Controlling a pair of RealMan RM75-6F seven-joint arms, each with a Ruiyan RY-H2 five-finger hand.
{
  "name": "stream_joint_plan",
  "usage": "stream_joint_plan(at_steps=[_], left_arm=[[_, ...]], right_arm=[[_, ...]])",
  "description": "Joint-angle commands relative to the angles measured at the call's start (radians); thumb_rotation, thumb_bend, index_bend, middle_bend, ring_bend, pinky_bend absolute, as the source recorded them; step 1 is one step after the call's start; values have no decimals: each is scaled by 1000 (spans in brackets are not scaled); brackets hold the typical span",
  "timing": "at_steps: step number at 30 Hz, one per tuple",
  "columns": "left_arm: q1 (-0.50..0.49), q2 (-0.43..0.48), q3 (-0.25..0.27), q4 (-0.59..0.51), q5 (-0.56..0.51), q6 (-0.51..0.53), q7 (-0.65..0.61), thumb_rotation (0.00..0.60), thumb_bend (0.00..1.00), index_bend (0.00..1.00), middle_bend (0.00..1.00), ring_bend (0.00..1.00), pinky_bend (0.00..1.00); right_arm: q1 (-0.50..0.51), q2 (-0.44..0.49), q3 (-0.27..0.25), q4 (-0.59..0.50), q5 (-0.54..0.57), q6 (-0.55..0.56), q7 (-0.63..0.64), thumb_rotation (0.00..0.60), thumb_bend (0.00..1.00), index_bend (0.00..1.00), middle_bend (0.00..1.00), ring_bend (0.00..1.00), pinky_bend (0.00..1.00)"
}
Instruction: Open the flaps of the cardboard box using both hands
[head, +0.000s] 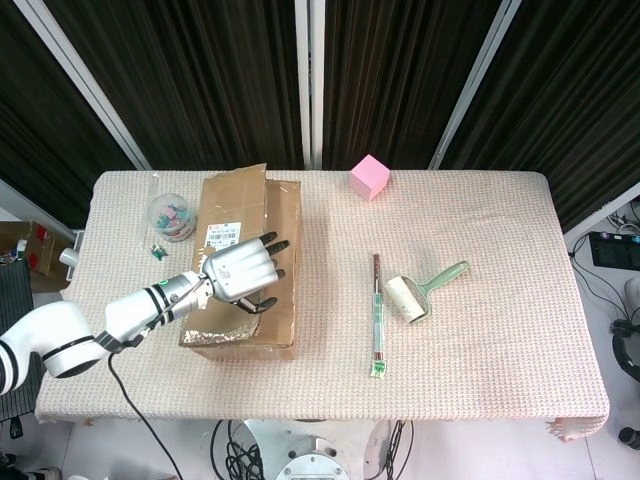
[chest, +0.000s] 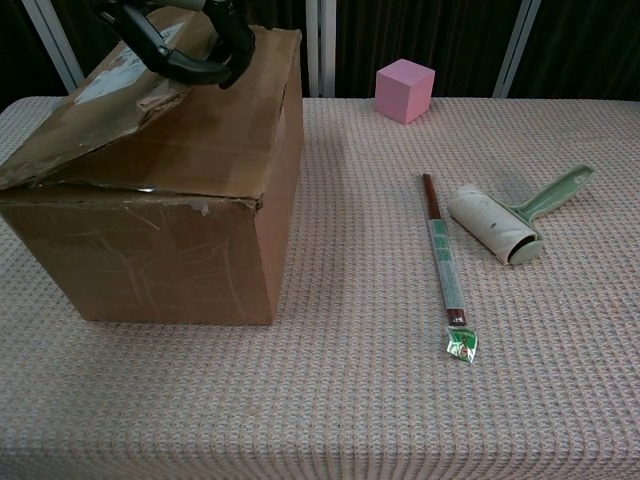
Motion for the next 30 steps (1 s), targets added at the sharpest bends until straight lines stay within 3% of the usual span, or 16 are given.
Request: stream_joint_plan(at_steps=[1,10,17,25,30], left_arm=[[15,55,-6,-35,-24,3,24,91,439,436,537,126,189],[90,216,1,-108,-92,26,29,91,442,442,542,129,189],[188,316,10,-142,-117,107,-64,91,442,442,537,137,189],[320,377,42,-102,-127,204,-133,88,439,437,529,138,189],[419,379,42,-56,-238,290,-141,93,399,418,469,139,196]], right_arm=[[4,7,2,-12,-6,3,-11,600,275,0,0,0,0],[14,7,-1,-47,-25,12,-50,600,275,0,0,0,0],[24,8,-7,-76,-38,2,-93,600,276,0,0,0,0],[36,23,-11,-117,-50,-9,-139,600,276,0,0,0,0],[52,32,-18,-146,-77,-19,-175,600,275,0,0,0,0]])
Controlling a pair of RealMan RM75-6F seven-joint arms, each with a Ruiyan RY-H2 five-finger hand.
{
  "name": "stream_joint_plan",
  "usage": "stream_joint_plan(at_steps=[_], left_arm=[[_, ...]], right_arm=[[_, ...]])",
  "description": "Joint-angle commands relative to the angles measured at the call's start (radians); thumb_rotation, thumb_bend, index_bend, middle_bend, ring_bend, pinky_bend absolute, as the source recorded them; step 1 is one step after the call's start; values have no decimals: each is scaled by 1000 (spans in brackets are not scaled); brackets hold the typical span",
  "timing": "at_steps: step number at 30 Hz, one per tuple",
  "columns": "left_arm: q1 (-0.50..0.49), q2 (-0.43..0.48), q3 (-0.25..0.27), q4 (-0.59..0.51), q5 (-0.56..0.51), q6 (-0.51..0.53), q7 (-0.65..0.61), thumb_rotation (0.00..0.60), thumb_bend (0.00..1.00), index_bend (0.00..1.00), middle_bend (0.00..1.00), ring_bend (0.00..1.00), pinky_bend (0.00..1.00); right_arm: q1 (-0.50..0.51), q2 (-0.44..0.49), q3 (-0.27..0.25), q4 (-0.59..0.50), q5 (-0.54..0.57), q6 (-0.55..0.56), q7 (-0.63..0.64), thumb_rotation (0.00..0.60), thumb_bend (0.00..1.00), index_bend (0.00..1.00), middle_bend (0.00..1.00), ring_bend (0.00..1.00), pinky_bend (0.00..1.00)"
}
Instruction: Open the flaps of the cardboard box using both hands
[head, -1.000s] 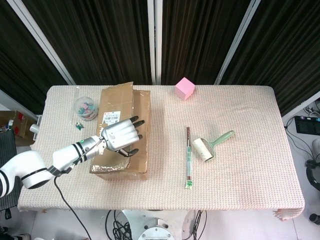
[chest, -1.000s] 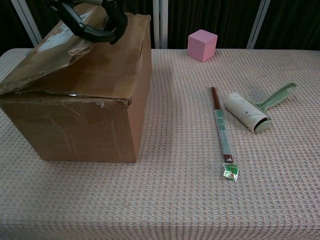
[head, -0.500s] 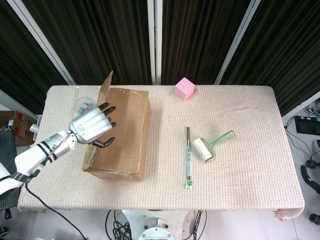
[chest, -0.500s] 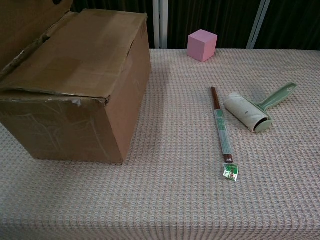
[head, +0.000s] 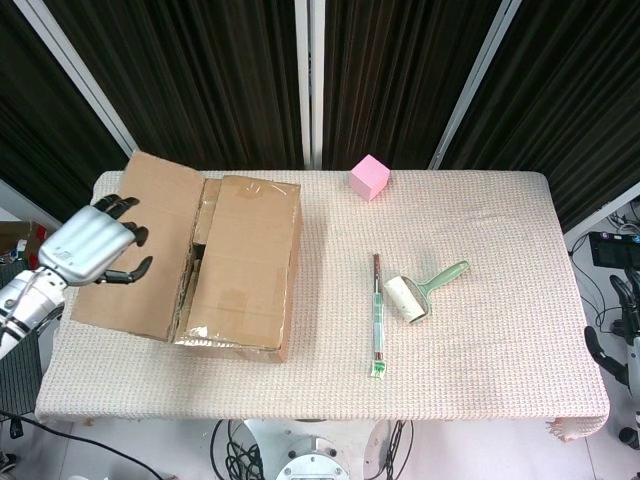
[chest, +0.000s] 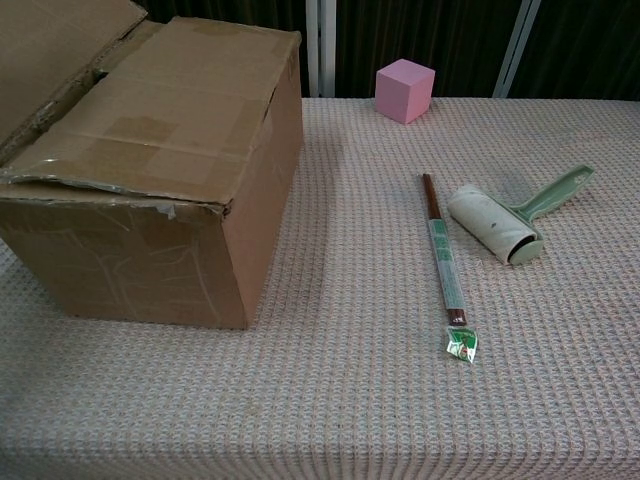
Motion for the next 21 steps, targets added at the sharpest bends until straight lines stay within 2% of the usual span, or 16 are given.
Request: stream_joint_plan(at_steps=[1,2,3,5,9,12,14,16,19,21], left_arm=[[72,1,2,32,-124,50,4,139,330,382,407,139,203],[97,-4,0,29,-180,66,7,174,276,352,360,139,207],[117,-11,-2,25,-215,86,0,243,179,292,272,138,214],[172,-31,-5,23,-255,156,-34,284,101,219,187,138,221],[291,-85,20,52,-197,315,-100,278,77,125,155,136,224],[379,-129,54,87,-132,414,-152,259,78,100,154,135,223],[434,-163,72,113,-106,474,-182,248,84,100,153,134,222],[474,-190,87,135,-88,514,-196,268,93,100,152,132,220],[528,-231,102,160,-68,566,-227,278,94,100,152,130,217],[557,-253,109,173,-58,591,-235,281,95,100,152,130,217]], right_arm=[[10,7,-5,-15,-19,-3,-18,600,276,0,0,0,0],[15,11,-5,-23,-28,-1,-26,600,276,0,0,0,0],[19,14,-5,-29,-36,0,-33,600,276,0,0,0,0],[30,28,-4,-53,-57,2,-53,600,264,0,0,0,0],[75,73,-3,-146,-128,-12,-99,600,238,0,0,0,0],[136,130,3,-272,-200,-70,-164,600,254,0,0,0,0],[193,171,22,-383,-238,-137,-230,600,345,0,0,0,0],[248,198,49,-486,-248,-214,-293,600,462,0,0,0,0],[355,224,109,-650,-197,-387,-412,600,591,0,0,0,0],[439,220,161,-738,-113,-519,-501,600,639,0,0,0,0]])
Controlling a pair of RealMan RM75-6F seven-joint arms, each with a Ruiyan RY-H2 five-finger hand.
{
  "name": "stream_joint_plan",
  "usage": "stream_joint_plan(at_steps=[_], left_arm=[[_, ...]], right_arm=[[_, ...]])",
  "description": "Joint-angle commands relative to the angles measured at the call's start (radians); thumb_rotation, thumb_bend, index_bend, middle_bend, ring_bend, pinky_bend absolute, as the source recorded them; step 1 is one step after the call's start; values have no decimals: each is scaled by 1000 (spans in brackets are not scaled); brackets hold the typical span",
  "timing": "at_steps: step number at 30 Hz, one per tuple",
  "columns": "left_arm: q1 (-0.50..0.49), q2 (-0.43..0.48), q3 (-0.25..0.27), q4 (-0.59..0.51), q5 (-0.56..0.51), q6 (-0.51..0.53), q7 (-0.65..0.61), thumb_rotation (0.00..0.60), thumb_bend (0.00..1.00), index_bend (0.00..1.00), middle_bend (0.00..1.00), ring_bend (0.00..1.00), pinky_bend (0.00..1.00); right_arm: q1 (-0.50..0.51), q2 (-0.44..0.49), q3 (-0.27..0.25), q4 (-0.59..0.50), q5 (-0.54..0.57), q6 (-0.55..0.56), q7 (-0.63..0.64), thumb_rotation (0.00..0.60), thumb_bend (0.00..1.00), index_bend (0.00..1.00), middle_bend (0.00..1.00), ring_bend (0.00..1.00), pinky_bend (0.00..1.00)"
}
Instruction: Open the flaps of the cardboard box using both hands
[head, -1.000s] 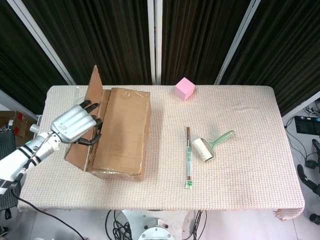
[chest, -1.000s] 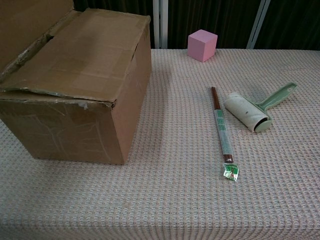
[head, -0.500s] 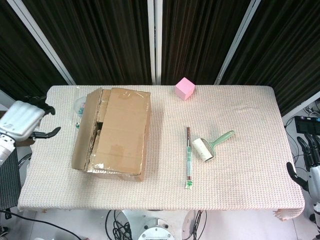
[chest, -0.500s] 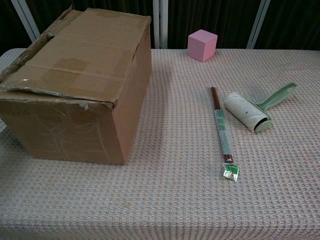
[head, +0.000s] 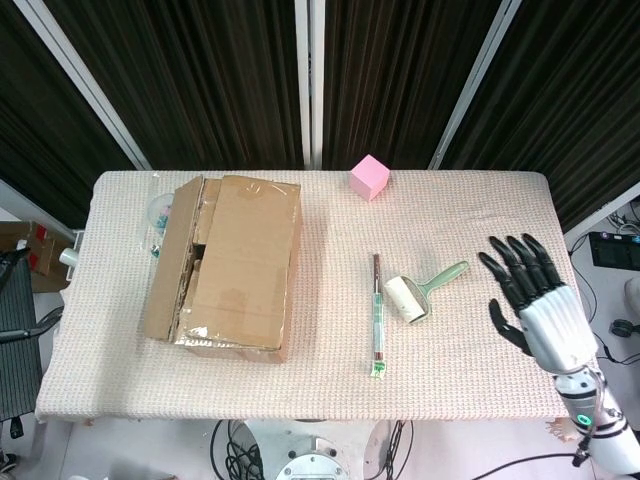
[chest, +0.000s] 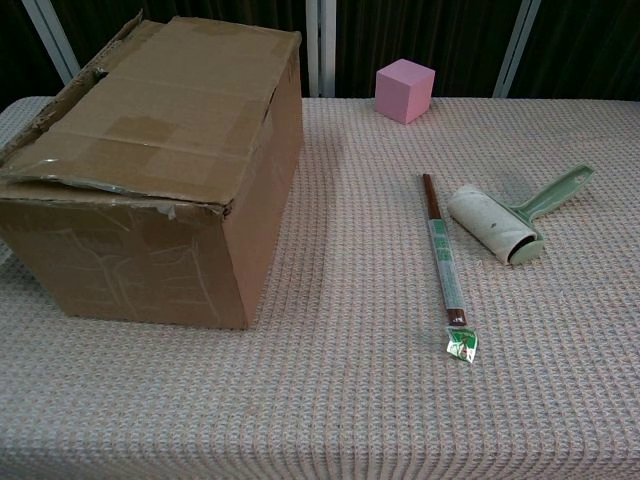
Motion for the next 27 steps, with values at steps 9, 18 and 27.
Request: stream_joint_plan(at_steps=[9,18,27], left_arm=[[99,-77,17,55,46,90,-10,286,103,100,152,130,215],[129,-73,5,65,14,75,-24,306,103,100,155,130,211],[140,-74,-14,68,7,63,-39,307,103,100,155,130,211]], right_arm=[[596,-175,270,-273,613,-614,-696,600,663,0,0,0,0],[1012,-442,273,-82,1106,-623,-1009,600,806,0,23,0,0],[1249,-594,218,109,1325,-603,-1100,600,858,30,49,0,0]])
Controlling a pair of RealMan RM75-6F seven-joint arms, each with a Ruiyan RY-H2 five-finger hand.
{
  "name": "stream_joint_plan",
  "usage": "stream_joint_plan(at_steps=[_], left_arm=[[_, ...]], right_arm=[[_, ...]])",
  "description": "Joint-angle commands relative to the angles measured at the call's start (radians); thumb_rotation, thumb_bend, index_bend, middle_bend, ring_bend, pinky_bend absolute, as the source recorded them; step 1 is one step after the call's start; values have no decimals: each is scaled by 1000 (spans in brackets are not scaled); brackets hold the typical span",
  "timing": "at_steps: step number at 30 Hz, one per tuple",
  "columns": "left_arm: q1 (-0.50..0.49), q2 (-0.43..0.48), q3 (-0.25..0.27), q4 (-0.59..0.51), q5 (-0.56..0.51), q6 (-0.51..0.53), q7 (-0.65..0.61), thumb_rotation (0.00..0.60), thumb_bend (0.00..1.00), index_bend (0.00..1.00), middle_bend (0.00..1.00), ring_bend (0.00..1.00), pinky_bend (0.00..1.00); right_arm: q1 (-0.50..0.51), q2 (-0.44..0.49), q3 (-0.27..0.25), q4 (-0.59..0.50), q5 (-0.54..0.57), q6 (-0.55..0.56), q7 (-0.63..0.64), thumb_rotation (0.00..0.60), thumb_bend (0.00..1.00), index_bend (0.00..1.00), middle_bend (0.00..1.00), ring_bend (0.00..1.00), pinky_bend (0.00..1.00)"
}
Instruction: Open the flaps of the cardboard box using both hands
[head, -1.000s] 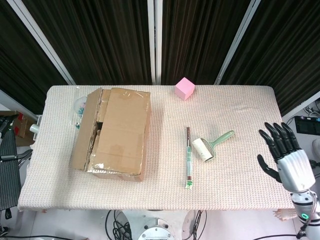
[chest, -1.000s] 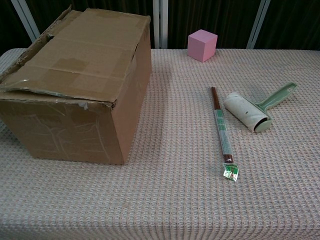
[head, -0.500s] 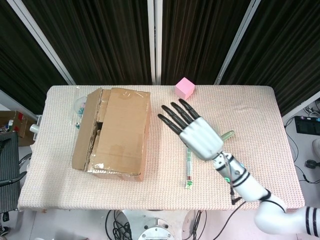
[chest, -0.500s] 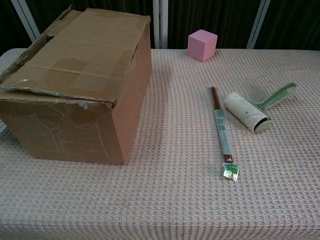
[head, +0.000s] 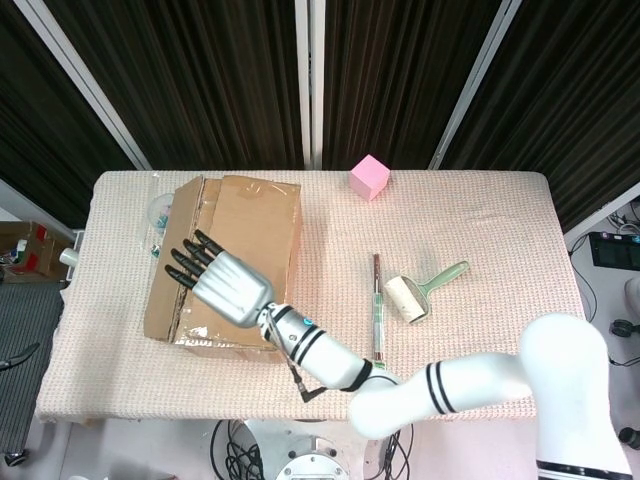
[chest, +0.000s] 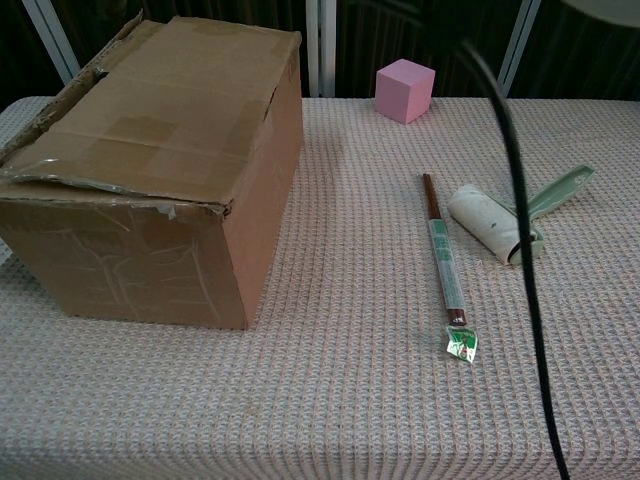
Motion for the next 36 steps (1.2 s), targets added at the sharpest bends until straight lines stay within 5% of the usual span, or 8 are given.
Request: stream_joint_plan(at_steps=[1,28,36], left_arm=[[3,-2,-2,3,0,-4,0,309,103,100,155,129,211],[42,-7,-22,50,-7,-26,-63,311,103,100,155,129,211],[49,-5,-28,53,-5,-28,-71,309,103,100,155,129,211]], right_arm=[[74,-63,-28,72,70,2,-35,600,866,36,52,0,0],[221,-160,-147,211,191,6,32,600,978,231,125,0,0],[230,-155,-162,202,194,33,33,600,990,421,133,0,0]])
